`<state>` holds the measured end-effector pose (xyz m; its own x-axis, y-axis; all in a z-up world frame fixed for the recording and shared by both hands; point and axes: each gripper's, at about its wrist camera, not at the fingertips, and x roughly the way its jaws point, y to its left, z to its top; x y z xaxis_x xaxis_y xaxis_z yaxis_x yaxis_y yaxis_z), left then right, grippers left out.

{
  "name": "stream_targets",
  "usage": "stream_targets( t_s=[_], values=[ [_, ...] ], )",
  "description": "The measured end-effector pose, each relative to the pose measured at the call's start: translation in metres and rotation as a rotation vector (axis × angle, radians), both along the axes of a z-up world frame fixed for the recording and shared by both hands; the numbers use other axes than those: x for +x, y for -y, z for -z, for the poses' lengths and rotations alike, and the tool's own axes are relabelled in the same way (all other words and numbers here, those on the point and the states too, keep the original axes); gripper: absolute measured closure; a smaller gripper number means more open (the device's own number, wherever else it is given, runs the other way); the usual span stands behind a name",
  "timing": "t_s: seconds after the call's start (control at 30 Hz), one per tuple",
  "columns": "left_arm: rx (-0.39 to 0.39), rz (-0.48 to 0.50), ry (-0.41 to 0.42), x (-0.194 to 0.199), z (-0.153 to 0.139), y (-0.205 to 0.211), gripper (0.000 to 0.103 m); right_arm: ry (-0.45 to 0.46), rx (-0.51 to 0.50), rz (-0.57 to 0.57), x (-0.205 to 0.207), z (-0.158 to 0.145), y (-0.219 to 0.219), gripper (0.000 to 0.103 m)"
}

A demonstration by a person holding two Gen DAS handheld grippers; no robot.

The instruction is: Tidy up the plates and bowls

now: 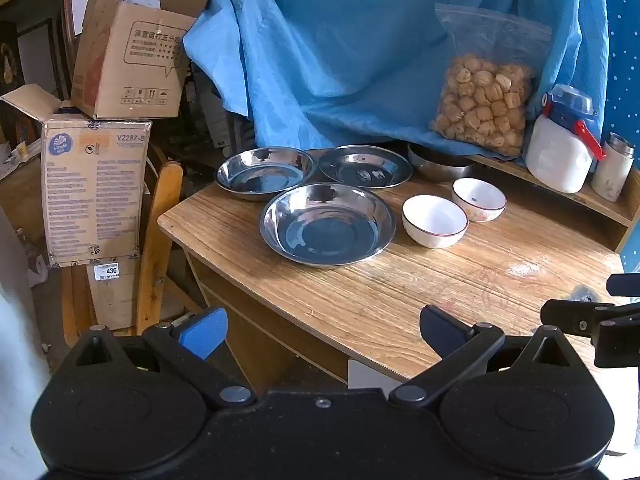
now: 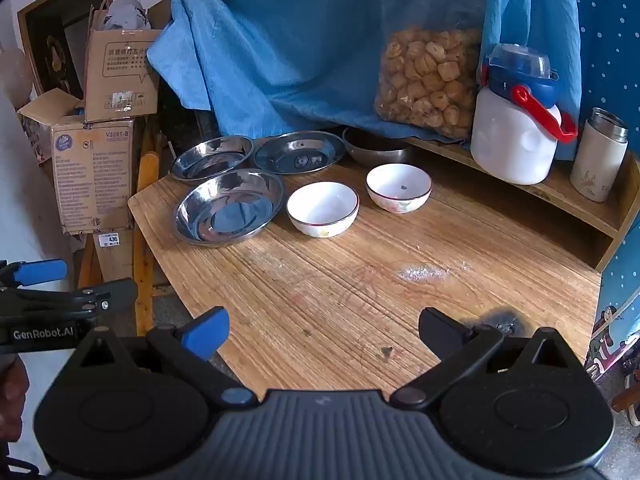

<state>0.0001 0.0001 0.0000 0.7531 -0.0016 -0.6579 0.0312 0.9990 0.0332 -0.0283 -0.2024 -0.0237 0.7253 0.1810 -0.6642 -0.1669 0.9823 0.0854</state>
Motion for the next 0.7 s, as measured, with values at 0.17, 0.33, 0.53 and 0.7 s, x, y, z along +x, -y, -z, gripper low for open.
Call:
stream_targets(
  t_s=[0.17, 0.33, 0.53, 0.7],
  values=[
    [0.001, -0.003, 0.001, 0.0001, 0.0003, -0.0002, 0.001, 0.001, 0.004, 0.0, -0.0015, -0.001, -0.0003, 0.0],
    [0.004, -0.002, -0.001, -0.0008, 0.0011, 0.0022, 0.001, 0.0, 0.006, 0.0, 0.0003, -0.0016, 0.004, 0.0],
    [-0.003, -0.007, -0.01, -0.0018, 0.0022, -0.0011, 0.001, 0.0, 0.005, 0.0, -0.0002, 0.0006, 0.0034, 0.0],
    [-0.009, -0.01, -0.009, -0.0033, 0.0029, -0.0043, 0.001, 0.0, 0.007, 0.015, -0.0033, -0.0016, 0.0039, 0.0]
  ],
)
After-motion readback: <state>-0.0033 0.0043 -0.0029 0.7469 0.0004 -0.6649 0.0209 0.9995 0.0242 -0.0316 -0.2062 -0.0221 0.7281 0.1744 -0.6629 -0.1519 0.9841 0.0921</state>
